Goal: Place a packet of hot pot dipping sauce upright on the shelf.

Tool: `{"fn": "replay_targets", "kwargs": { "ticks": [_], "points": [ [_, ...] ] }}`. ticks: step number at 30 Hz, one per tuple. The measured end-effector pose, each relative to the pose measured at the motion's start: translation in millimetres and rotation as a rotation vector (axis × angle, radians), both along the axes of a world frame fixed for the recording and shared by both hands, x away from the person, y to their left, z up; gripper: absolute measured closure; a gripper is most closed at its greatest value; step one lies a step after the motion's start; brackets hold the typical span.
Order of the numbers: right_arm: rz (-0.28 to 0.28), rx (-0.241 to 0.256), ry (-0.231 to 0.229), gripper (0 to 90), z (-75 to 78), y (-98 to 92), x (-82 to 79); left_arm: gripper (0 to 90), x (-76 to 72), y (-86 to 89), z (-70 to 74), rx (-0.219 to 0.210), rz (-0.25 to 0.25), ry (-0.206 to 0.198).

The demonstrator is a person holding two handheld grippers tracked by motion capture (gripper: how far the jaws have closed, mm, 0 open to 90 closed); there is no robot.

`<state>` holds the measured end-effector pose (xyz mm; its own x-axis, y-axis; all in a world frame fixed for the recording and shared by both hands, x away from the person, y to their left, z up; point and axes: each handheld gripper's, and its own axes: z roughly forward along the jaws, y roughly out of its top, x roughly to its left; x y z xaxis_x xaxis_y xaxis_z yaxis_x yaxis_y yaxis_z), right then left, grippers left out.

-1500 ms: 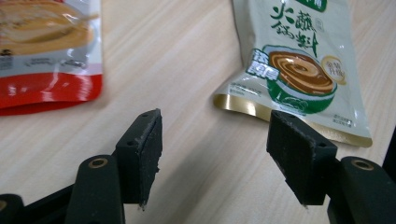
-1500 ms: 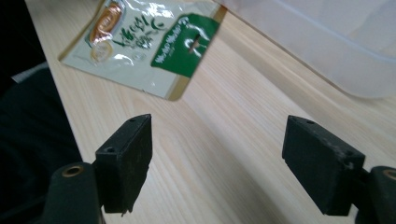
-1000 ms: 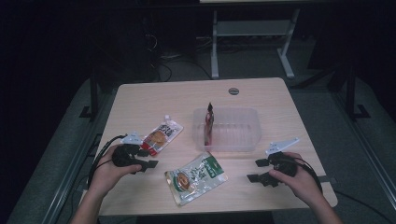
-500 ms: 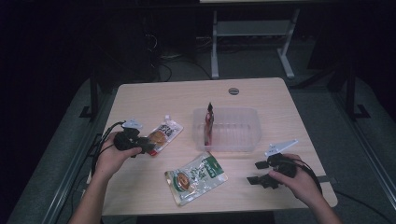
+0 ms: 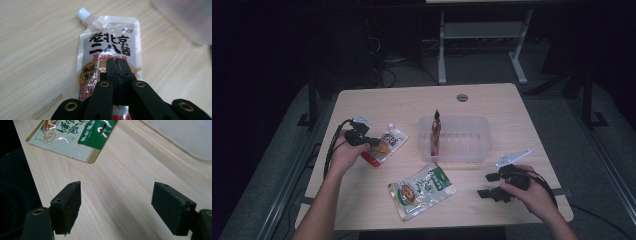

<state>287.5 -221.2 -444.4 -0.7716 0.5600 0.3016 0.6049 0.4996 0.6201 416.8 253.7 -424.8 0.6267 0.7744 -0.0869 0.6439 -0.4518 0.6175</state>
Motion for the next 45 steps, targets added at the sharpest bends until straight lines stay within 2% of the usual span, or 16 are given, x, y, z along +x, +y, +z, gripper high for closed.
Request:
{"fn": "replay_targets", "kwargs": {
  "ticks": [2,6,11,13,15,18,20,25,34,40,45],
  "points": [
    [0.002,0.002,0.001,23.5,0.0,-0.5,-0.1,89.5,5.3,-2.8,-5.9,0.012,-0.004,0.013],
    [0.005,0.005,0.001,23.5,0.3,-1.1,0.1,89.6,12.9,-6.6,-16.9,0.027,0.031,0.042],
    [0.01,0.008,0.005,23.5,0.1,1.0,1.3,89.8,17.4,-10.1,-21.9,0.063,0.047,0.074],
    [0.014,0.003,0.01,23.5,-0.5,2.2,1.6,89.8,20.2,-13.0,-25.4,0.062,0.064,0.09],
    [0.018,-0.001,0.005,23.5,-0.9,3.1,1.3,89.9,22.4,-14.6,-24.2,0.069,0.069,0.106],
    [0.017,-0.001,0.007,23.5,-0.3,3.5,0.4,89.9,23.5,-19.2,-22.0,0.112,0.06,0.116],
    [0.016,-0.004,0.004,23.6,0.3,3.1,0.5,89.9,23.1,-20.9,-21.5,0.122,0.053,0.119],
    [0.01,0.0,0.01,23.5,0.1,1.4,0.9,89.9,18.5,-18.3,-21.7,0.091,0.03,0.142],
    [0.013,-0.003,0.008,23.5,0.2,1.4,-0.4,89.9,-1.9,-10.1,-22.9,0.024,-0.021,0.184],
    [0.017,-0.002,0.007,23.5,0.3,3.5,-1.3,89.9,-19.4,-7.4,-22.8,0.008,-0.064,0.211],
    [0.013,-0.001,0.011,23.5,0.3,2.8,-1.6,89.9,-33.6,-4.9,-21.8,0.017,-0.101,0.228]
  ]
}}
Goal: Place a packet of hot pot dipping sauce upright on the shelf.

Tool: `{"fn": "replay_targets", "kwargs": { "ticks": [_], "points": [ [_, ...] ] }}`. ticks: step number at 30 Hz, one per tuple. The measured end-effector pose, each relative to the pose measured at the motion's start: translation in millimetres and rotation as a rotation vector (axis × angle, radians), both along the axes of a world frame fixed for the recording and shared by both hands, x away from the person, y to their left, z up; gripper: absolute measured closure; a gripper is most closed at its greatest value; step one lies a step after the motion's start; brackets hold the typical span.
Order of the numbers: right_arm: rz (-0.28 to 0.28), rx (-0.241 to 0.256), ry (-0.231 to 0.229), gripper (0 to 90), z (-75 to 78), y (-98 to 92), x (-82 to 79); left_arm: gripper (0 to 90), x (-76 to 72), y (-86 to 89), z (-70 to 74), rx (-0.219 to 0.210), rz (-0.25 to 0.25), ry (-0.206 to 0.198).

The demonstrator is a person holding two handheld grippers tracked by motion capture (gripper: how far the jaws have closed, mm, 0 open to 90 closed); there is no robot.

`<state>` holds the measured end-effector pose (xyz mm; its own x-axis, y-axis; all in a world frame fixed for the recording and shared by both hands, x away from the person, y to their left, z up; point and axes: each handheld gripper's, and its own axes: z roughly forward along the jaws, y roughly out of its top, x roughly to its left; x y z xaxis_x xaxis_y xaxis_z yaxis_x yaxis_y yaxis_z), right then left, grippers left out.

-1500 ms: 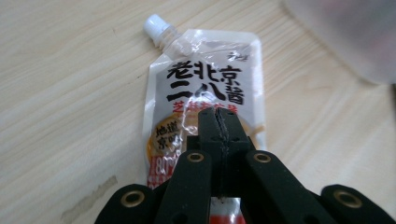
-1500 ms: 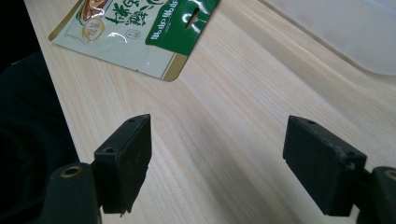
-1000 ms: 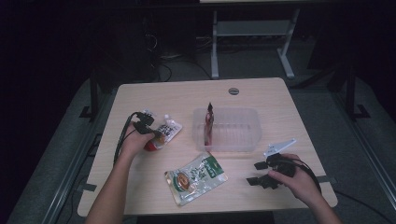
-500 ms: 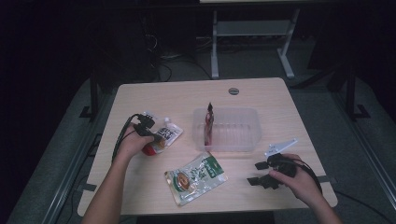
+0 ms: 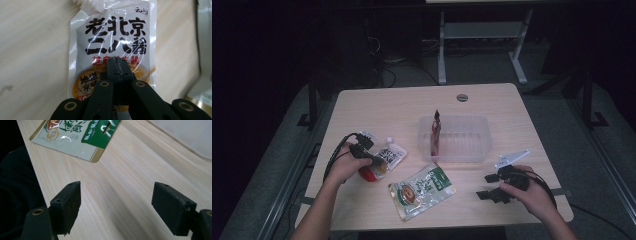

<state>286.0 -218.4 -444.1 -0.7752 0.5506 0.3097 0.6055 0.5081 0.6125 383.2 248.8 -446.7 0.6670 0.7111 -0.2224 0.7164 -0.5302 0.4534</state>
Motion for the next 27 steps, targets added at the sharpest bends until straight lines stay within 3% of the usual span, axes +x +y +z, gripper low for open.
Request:
{"fn": "replay_targets", "kwargs": {
  "ticks": [4,8,10,15,19,23,27],
  "points": [
    [0.0,0.001,0.0,23.5,-0.2,-0.3,0.1,89.9,-9.5,1.2,1.5,0.006,-0.027,0.015],
    [0.003,-0.005,-0.001,23.5,-0.2,0.5,0.4,89.6,-6.4,1.3,6.1,0.009,-0.029,0.011],
    [0.002,-0.003,-0.001,23.5,0.0,0.7,0.3,89.7,-1.2,2.9,11.9,-0.004,-0.008,-0.018],
    [-0.001,-0.003,0.005,23.5,-1.0,0.1,1.0,89.8,17.7,8.0,21.1,-0.005,0.109,-0.097],
    [0.002,-0.006,0.007,23.5,-1.3,0.7,0.8,89.8,31.9,6.2,11.8,0.003,0.148,-0.104],
    [0.0,-0.003,0.005,23.5,-1.2,-0.6,1.0,89.7,36.8,0.3,2.3,0.033,0.142,-0.103],
    [0.003,-0.003,0.007,23.5,-1.8,-0.7,2.0,89.7,37.2,-9.0,-3.0,0.012,0.134,-0.094]
  ]
}}
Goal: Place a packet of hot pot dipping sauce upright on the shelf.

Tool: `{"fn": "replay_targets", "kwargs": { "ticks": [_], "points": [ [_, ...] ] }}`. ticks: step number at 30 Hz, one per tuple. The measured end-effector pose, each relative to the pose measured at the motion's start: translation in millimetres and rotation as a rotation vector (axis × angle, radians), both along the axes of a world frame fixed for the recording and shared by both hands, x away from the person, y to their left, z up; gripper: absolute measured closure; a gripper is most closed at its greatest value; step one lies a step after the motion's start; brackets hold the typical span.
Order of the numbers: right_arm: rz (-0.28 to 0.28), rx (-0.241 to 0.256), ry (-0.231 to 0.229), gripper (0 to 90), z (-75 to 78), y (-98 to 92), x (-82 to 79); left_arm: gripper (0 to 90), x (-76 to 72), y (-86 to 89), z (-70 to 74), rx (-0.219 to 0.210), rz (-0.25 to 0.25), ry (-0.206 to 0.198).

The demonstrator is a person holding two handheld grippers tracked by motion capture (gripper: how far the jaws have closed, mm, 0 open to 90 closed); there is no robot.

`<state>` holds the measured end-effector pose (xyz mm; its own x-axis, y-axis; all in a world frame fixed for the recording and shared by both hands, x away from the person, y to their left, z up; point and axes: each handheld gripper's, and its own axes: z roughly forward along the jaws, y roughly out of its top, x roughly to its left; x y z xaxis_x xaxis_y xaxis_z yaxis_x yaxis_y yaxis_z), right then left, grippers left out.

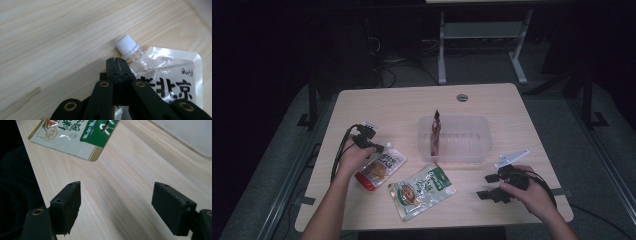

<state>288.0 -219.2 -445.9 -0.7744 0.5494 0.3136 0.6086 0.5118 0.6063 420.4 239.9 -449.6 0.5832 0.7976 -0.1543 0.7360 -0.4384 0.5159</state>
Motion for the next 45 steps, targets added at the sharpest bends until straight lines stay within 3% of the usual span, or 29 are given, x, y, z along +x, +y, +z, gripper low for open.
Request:
{"fn": "replay_targets", "kwargs": {
  "ticks": [5,9,14,16,21,24,31,34,38,41,45],
  "points": [
    [-0.01,0.005,0.005,23.6,0.7,2.1,-0.5,89.7,-2.3,-12.5,-1.2,-0.016,-0.039,0.0],
    [-0.065,0.002,0.039,24.6,1.0,2.3,2.3,89.7,-5.4,-20.2,-0.8,-0.018,-0.077,0.008],
    [-0.063,-0.086,0.05,25.5,-8.3,4.6,4.6,89.7,-9.8,-28.2,-1.8,-0.036,-0.093,0.009],
    [-0.055,-0.107,0.043,25.5,-9.8,6.7,4.0,89.7,-8.9,-26.3,0.7,-0.008,-0.126,0.009],
    [-0.05,-0.128,0.014,25.8,-10.2,7.5,1.7,89.5,-11.2,-21.7,11.8,-0.066,-0.105,-0.025],
    [-0.068,-0.132,0.015,28.6,-10.4,5.0,0.1,88.7,-13.6,-15.7,18.4,-0.076,-0.108,-0.046],
    [-0.123,-0.025,0.022,43.8,7.9,1.6,-0.9,84.3,-32.4,0.2,32.9,-0.06,-0.128,-0.085],
    [-0.109,-0.026,0.039,50.7,9.5,4.5,-1.8,83.1,-43.1,8.3,37.2,-0.051,-0.133,-0.088],
    [-0.13,-0.038,0.031,51.5,11.5,9.5,-2.0,82.6,-58.9,17.0,37.5,-0.009,-0.161,-0.081],
    [-0.096,-0.015,0.022,56.7,15.7,17.1,0.1,89.4,-72.5,26.1,37.7,-0.025,-0.134,-0.087],
    [-0.083,0.031,-0.001,60.4,23.3,29.1,6.7,89.7,-89.4,35.8,40.4,-0.057,-0.089,-0.086]
  ]
}}
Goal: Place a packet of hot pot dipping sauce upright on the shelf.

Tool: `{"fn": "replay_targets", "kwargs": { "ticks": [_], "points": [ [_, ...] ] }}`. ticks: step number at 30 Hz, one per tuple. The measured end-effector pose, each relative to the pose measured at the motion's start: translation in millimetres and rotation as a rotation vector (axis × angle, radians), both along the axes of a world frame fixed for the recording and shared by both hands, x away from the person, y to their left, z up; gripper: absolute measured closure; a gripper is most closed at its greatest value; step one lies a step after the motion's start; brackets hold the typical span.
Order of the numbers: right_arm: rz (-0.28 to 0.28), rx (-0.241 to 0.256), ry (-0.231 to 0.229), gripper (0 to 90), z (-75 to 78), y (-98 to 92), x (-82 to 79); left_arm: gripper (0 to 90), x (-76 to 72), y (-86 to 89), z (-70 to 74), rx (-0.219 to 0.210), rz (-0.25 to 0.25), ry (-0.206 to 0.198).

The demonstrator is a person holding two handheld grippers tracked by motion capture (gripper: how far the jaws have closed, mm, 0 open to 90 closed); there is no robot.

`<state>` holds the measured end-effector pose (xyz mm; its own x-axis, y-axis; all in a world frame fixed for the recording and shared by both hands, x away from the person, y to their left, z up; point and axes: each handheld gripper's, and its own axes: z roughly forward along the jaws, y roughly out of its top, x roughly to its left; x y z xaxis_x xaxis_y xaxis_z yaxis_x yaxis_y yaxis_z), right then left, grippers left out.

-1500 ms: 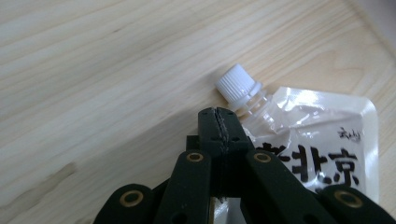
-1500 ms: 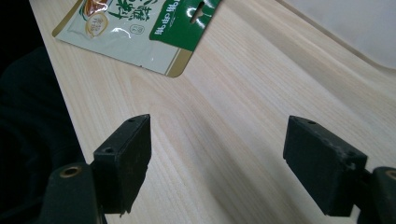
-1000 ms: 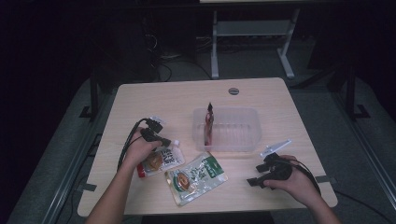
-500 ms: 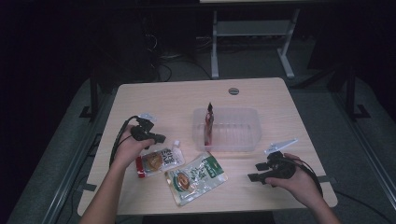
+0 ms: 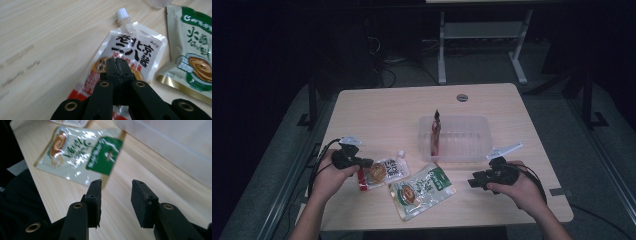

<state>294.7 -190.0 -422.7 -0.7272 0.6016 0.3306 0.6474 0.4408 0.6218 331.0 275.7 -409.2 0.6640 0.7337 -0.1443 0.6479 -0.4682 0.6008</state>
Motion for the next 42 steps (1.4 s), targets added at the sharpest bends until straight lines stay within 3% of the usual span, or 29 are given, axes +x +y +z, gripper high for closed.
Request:
{"fn": "replay_targets", "kwargs": {
  "ticks": [6,10,16,26,40,42],
  "points": [
    [0.051,0.027,-0.013,60.4,2.1,26.2,8.5,89.8,-13.1,7.3,-2.0,0.0,0.012,0.009],
    [0.073,0.034,-0.016,59.3,3.4,43.6,15.2,89.6,-19.1,12.8,-4.6,-0.04,0.04,0.025],
    [0.122,0.06,-0.014,57.5,4.2,70.8,24.9,88.8,-22.6,19.8,-9.9,-0.058,0.064,0.051],
    [0.197,0.065,-0.004,55.4,4.3,117.3,37.9,89.6,-19.6,18.4,-16.0,-0.03,0.048,0.067],
    [0.227,0.057,0.025,52.2,-10.2,160.5,53.9,89.5,-15.6,21.1,-27.9,0.022,0.067,0.108],
    [0.228,0.057,0.034,51.8,-13.4,164.3,56.3,89.5,-14.8,20.9,-30.1,0.045,0.067,0.116]
  ]
}}
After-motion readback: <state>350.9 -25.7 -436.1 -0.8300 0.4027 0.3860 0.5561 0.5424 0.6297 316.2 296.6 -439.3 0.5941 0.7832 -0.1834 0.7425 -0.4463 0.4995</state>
